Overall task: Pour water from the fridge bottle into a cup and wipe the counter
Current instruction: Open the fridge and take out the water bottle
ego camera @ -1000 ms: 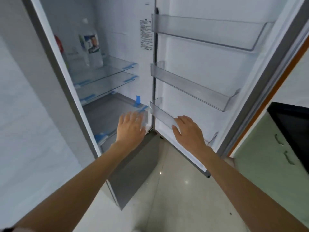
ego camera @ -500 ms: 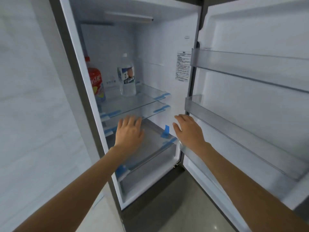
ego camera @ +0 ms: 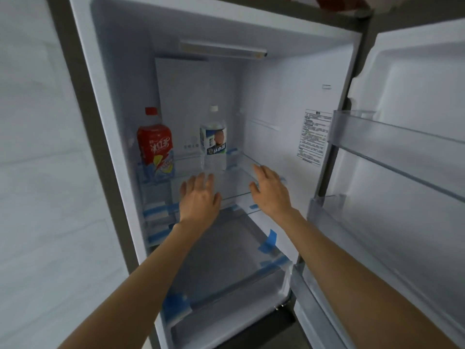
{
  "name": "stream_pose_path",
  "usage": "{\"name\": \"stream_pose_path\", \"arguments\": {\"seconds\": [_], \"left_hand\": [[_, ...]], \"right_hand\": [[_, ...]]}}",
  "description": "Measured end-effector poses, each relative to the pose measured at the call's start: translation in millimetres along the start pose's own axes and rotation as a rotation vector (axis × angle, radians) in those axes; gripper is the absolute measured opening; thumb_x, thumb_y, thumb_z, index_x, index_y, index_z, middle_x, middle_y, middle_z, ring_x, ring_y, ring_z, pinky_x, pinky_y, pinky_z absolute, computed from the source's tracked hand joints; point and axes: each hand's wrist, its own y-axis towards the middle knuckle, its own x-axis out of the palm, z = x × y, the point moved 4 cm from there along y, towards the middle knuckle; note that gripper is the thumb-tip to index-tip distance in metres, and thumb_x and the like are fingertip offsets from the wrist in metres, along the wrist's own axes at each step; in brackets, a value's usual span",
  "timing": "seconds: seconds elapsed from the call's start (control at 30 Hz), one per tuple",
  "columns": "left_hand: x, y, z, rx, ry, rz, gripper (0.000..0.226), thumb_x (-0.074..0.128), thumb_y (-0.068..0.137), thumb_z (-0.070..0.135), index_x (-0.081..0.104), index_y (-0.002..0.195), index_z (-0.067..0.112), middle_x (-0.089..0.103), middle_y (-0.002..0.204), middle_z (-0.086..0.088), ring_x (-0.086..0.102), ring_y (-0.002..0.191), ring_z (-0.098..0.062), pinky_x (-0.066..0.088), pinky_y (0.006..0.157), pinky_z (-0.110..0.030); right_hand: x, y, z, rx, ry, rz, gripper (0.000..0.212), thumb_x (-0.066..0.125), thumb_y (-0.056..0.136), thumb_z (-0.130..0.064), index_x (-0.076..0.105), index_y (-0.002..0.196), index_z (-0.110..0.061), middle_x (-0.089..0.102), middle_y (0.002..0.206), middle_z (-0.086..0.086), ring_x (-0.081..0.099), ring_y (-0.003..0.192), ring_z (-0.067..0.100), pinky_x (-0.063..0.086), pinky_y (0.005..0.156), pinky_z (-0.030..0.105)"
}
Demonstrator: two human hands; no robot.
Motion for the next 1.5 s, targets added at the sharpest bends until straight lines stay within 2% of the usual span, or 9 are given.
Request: {"name": "stream_pose_path", "arguments": {"seconds": [0.23,0.6,0.8,0.97,1.07,1.17,1.3,1.4,1.5], "left_hand": [[22.5,58.1,-18.9,-0.099,-0.203,0.068,0.059,0.060,0.091,0.022,0.040,0.142,0.001,0.047,0.140,-0.028,0.045,0.128,-0.043,0.038,0.107,-0.051],[61.4,139.0,-51.4,-0.202,-0.536,0.084,0.074,0.052,0.098,0.027,0.005,0.153,0.015,0.021,0.158,-0.012,0.026,0.143,-0.028,0.027,0.116,-0.046],[78.8,161.1,-61.7,-0.208,-0.743,-0.009,0.058,0.034,0.104,0.034,0.003,0.152,0.028,0.015,0.160,-0.001,0.019,0.146,-0.017,0.016,0.120,-0.034],[96.2,166.4,-62.5,-0.185,-0.931,0.013,0.075,0.039,0.092,0.057,0.007,0.154,0.029,0.019,0.160,0.008,0.021,0.145,-0.009,0.019,0.121,-0.042],[100.3,164.5,-61.5,-0.204,-0.946,0.036,0.075,0.039,0.091,0.062,0.008,0.153,0.034,0.020,0.160,0.010,0.021,0.145,-0.008,0.021,0.120,-0.044],[94.7,159.5,-57.4,-0.194,-0.956,0.050,0.070,0.040,0.095,0.053,0.009,0.154,0.032,0.021,0.159,0.010,0.023,0.144,-0.007,0.022,0.119,-0.036],[79.7,144.6,-47.4,-0.173,-0.999,0.066,0.063,0.042,0.100,0.038,0.010,0.154,0.028,0.023,0.156,0.015,0.026,0.140,0.000,0.024,0.114,-0.021],[65.8,127.2,-38.5,-0.151,-0.994,0.083,0.062,0.042,0.101,0.033,0.010,0.154,0.029,0.028,0.140,0.038,0.031,0.125,0.022,0.025,0.101,-0.002],[51.1,103.3,-28.4,-0.139,-1.001,0.091,0.060,0.042,0.101,0.036,0.010,0.151,0.039,0.031,0.133,0.046,0.032,0.126,0.022,0.028,0.102,-0.007]], "right_hand": [[40.5,59.3,9.1,0.000,0.194,-0.048,0.060,0.050,0.097,-0.026,0.025,0.150,-0.010,0.036,0.149,0.018,0.038,0.134,0.035,0.039,0.107,0.046],[84.2,143.1,8.5,-0.018,0.339,-0.174,0.070,0.042,0.100,-0.037,-0.002,0.153,-0.023,0.016,0.159,0.011,0.025,0.143,0.029,0.032,0.112,0.046],[91.1,166.7,-6.1,-0.077,0.655,-0.257,0.057,0.037,0.103,-0.032,0.004,0.150,-0.036,0.028,0.152,-0.008,0.034,0.135,0.011,0.024,0.105,0.018],[109.0,169.5,-6.8,-0.042,0.823,-0.246,0.058,0.035,0.102,-0.040,0.007,0.152,-0.032,0.028,0.155,-0.009,0.032,0.139,0.011,0.025,0.117,0.039],[111.5,165.4,-8.0,-0.038,0.875,-0.243,0.058,0.035,0.102,-0.040,0.008,0.152,-0.033,0.029,0.155,-0.008,0.032,0.139,0.009,0.026,0.117,0.038],[104.9,156.4,-9.6,-0.058,0.900,-0.209,0.053,0.037,0.102,-0.034,0.011,0.149,-0.038,0.033,0.151,-0.009,0.035,0.136,0.007,0.029,0.113,0.023],[98.6,140.8,-11.9,-0.045,0.892,-0.168,0.055,0.038,0.102,-0.038,0.014,0.151,-0.035,0.036,0.152,-0.007,0.039,0.135,0.008,0.033,0.114,0.036],[89.1,122.1,-15.9,-0.051,0.882,-0.127,0.057,0.039,0.101,-0.043,0.012,0.150,-0.040,0.036,0.151,-0.011,0.039,0.135,0.006,0.036,0.112,0.040],[75.0,99.4,-23.7,-0.074,0.891,-0.068,0.054,0.039,0.101,-0.041,0.016,0.150,-0.038,0.038,0.149,-0.011,0.041,0.133,0.003,0.039,0.110,0.039]]}}
